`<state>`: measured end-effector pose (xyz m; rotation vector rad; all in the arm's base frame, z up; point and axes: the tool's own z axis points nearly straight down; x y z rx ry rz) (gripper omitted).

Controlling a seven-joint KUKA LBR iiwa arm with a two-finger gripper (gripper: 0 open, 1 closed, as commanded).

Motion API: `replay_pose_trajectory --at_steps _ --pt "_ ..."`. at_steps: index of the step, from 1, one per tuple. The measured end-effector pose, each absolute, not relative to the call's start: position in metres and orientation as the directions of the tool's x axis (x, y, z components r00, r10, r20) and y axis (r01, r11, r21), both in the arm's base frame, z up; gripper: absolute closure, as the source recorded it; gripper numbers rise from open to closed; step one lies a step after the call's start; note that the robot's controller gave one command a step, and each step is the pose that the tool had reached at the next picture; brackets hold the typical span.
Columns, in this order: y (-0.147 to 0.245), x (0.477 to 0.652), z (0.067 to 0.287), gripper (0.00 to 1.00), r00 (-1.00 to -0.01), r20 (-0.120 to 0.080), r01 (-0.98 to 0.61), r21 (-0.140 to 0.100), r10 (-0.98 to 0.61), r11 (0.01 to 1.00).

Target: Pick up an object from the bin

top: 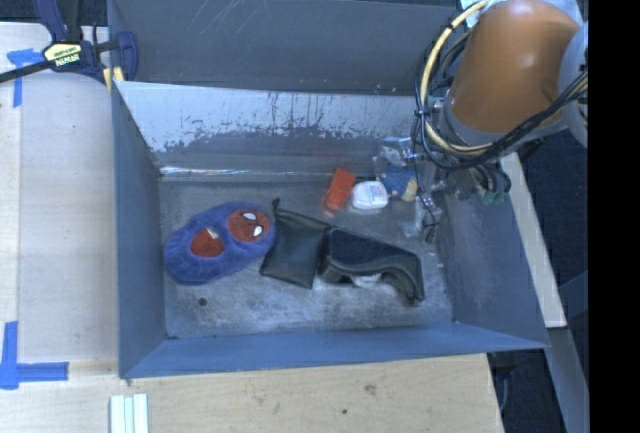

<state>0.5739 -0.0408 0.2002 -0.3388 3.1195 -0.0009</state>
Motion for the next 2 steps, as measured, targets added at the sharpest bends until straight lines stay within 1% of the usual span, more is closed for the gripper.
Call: replay_pose_trajectory --at_steps 1,2 --pt "-0.0672 0.4943 0.0717 0.00 -0.960 -0.006 -0.282 -0.003 -0.282 0.960" --pt "-0.0657 0.4962 0.0742 1.00 -0.958 -0.010 -0.287 -0.003 -0.287 0.958"
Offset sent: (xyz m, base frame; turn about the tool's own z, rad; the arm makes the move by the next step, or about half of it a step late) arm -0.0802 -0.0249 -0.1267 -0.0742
